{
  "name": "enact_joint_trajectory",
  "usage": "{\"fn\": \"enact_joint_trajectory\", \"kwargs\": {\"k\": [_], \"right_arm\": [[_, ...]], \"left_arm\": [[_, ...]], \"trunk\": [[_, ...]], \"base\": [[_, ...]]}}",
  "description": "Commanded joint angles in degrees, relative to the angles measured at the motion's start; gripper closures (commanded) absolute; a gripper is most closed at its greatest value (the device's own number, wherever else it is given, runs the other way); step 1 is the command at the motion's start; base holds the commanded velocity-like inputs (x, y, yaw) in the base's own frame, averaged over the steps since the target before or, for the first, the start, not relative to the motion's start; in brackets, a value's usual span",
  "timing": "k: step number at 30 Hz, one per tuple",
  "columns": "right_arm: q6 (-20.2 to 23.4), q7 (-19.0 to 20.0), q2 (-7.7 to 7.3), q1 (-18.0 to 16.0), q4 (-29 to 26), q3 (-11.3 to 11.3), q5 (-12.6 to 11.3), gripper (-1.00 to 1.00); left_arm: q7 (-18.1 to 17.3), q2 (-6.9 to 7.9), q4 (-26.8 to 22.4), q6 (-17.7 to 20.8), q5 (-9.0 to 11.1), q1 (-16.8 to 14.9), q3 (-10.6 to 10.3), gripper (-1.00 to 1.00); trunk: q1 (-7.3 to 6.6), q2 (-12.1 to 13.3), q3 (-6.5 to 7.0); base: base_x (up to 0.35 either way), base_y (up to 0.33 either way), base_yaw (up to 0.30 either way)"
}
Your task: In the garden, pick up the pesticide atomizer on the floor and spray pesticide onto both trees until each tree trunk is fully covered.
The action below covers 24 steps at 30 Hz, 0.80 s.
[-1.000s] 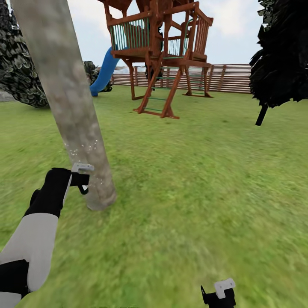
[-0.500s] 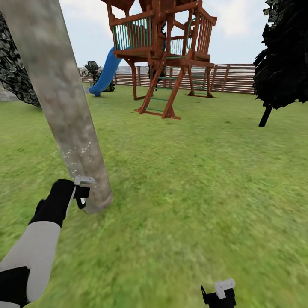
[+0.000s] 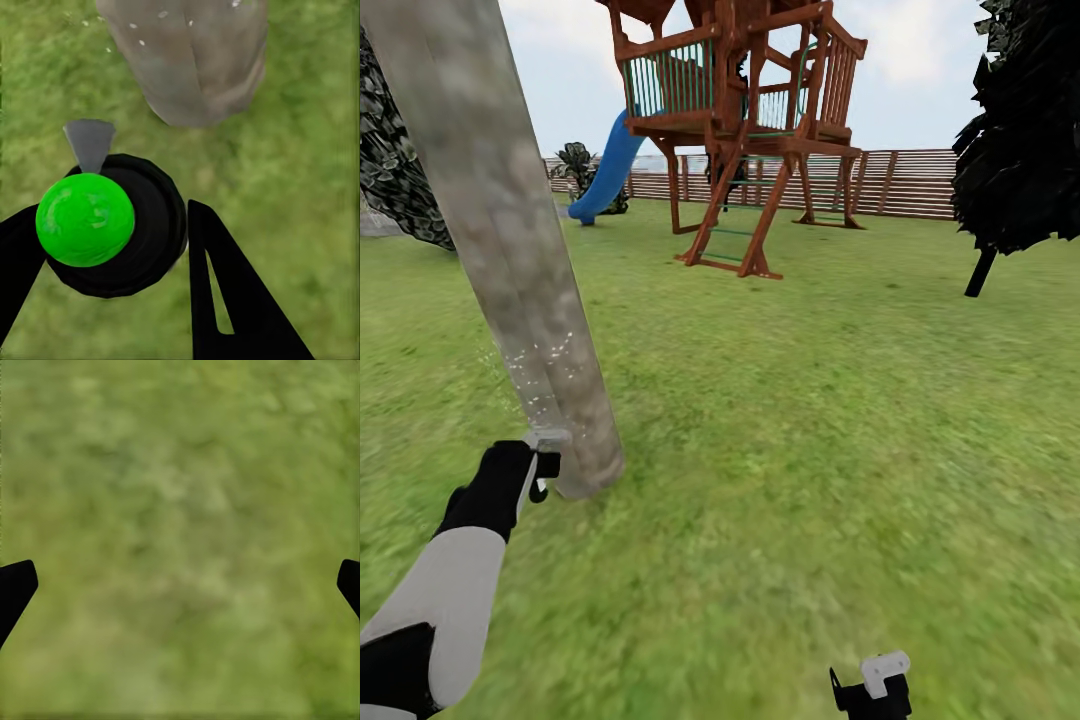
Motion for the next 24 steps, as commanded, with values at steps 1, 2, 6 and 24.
{"fn": "enact_joint_trajectory", "kwargs": {"k": [1, 2, 6, 24], "right_arm": [[0.0, 0.0, 0.01, 0.0, 0.0, 0.0, 0.0, -1.00], [0.0, 0.0, 0.01, 0.0, 0.0, 0.0, 0.0, -1.00], [0.0, 0.0, 0.01, 0.0, -0.1, 0.0, 0.0, -1.00], [0.0, -0.1, 0.01, 0.0, 0.0, -0.1, 0.0, -1.00]], "left_arm": [[0.0, -0.08, 0.0, -0.1, 0.0, 0.0, 0.1, 1.00], [-0.1, -0.10, -0.1, -0.2, 0.0, -0.1, 0.1, 1.00], [-0.1, -0.40, -0.2, -0.3, 0.0, -0.1, -0.2, 1.00], [0.2, -0.02, -0.1, -0.2, -0.2, 0.0, 0.0, 1.00]], "trunk": [[0.00, 0.0, 0.00], [0.00, 0.0, 0.00], [0.00, 0.0, 0.00], [0.00, 0.0, 0.00]], "base": [[0.000, 0.000, 0.081], [0.000, 0.000, 0.158], [0.057, -0.138, 0.177], [0.189, -0.214, 0.058]]}}
